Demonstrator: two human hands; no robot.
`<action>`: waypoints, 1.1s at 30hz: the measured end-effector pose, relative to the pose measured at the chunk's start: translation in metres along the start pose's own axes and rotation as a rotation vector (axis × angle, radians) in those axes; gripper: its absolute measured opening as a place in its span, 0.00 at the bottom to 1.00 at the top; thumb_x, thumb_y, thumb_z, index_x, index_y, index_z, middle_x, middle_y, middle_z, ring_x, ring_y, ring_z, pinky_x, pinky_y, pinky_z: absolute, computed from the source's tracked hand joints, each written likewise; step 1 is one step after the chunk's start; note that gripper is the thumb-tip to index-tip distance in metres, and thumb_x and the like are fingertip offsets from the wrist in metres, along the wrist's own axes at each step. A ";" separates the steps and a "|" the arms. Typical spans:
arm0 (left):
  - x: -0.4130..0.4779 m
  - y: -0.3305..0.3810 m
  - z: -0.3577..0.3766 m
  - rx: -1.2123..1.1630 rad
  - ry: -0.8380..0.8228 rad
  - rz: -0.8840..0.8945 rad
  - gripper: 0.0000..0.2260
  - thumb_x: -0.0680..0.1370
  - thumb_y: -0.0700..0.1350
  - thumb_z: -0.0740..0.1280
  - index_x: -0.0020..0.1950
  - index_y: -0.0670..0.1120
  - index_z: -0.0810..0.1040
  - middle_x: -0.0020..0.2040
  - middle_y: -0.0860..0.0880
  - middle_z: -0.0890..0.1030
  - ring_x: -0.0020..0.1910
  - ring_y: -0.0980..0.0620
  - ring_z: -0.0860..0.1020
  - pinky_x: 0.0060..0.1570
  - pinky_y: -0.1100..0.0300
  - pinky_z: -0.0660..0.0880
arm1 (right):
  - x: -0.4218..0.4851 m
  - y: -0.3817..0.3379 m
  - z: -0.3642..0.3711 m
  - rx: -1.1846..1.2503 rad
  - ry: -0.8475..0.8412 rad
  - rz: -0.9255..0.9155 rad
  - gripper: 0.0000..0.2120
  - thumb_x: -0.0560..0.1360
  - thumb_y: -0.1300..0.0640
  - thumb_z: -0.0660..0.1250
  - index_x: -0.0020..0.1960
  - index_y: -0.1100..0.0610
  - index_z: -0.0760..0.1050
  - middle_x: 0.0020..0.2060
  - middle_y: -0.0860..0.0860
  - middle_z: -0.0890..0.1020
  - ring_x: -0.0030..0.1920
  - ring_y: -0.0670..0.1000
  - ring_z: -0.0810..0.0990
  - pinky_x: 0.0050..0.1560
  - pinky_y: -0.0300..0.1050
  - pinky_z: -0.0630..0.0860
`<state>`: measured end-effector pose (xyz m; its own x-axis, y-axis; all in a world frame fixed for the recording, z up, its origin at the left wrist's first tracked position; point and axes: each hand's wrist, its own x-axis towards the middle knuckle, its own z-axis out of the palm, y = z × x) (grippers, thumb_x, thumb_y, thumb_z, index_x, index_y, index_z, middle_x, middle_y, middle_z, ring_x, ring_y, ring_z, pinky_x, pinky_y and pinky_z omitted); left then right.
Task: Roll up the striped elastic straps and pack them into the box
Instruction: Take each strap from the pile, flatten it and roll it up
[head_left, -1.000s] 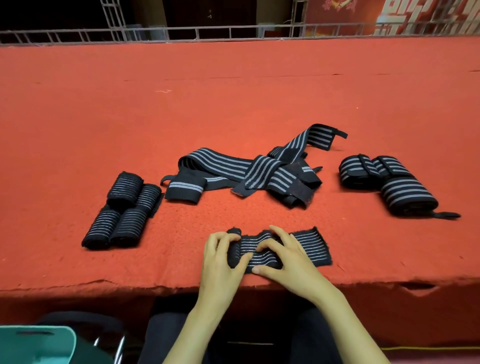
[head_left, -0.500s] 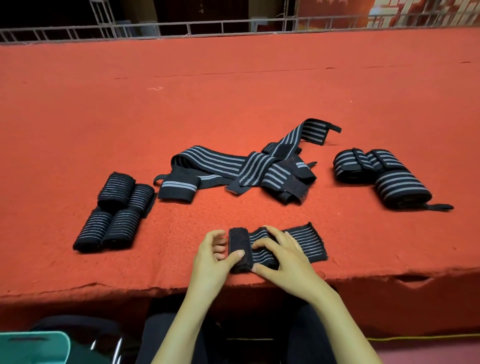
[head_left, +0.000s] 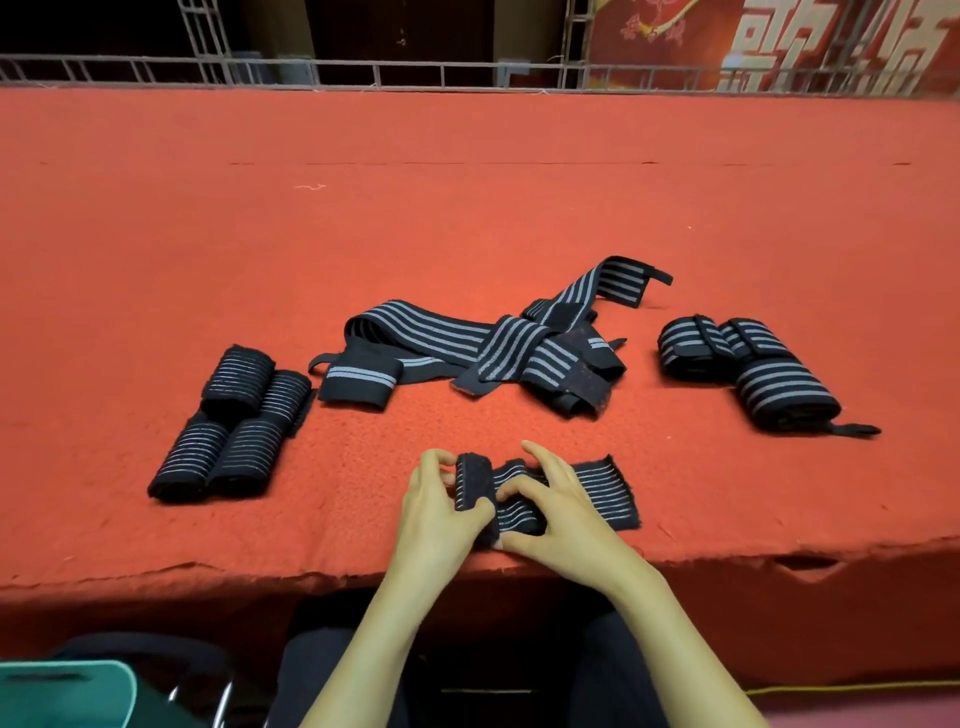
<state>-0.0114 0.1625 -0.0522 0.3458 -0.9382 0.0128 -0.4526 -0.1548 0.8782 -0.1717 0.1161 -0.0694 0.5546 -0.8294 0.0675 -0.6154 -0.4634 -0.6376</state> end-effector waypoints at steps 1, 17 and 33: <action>-0.001 -0.003 -0.005 -0.012 0.040 0.000 0.20 0.68 0.42 0.72 0.55 0.51 0.67 0.52 0.50 0.74 0.47 0.47 0.77 0.50 0.51 0.75 | 0.004 -0.005 0.002 0.008 -0.005 -0.016 0.17 0.69 0.46 0.73 0.55 0.45 0.75 0.76 0.46 0.52 0.75 0.45 0.48 0.75 0.49 0.51; -0.011 -0.029 -0.018 0.183 0.223 0.288 0.13 0.68 0.43 0.76 0.50 0.46 0.79 0.52 0.56 0.75 0.52 0.55 0.71 0.55 0.74 0.61 | 0.019 -0.003 0.019 -0.140 -0.004 -0.022 0.27 0.64 0.29 0.55 0.54 0.44 0.72 0.74 0.48 0.61 0.75 0.49 0.54 0.74 0.51 0.51; 0.000 -0.028 -0.025 -0.110 0.033 0.000 0.16 0.71 0.40 0.73 0.48 0.55 0.70 0.51 0.52 0.78 0.43 0.58 0.75 0.43 0.67 0.72 | 0.011 0.008 0.021 -0.013 0.258 0.097 0.34 0.66 0.34 0.57 0.68 0.47 0.68 0.70 0.47 0.66 0.75 0.51 0.54 0.75 0.48 0.51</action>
<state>0.0219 0.1748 -0.0650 0.3738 -0.9271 0.0272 -0.3599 -0.1180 0.9255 -0.1587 0.1093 -0.0903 0.3329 -0.9212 0.2015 -0.6668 -0.3811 -0.6404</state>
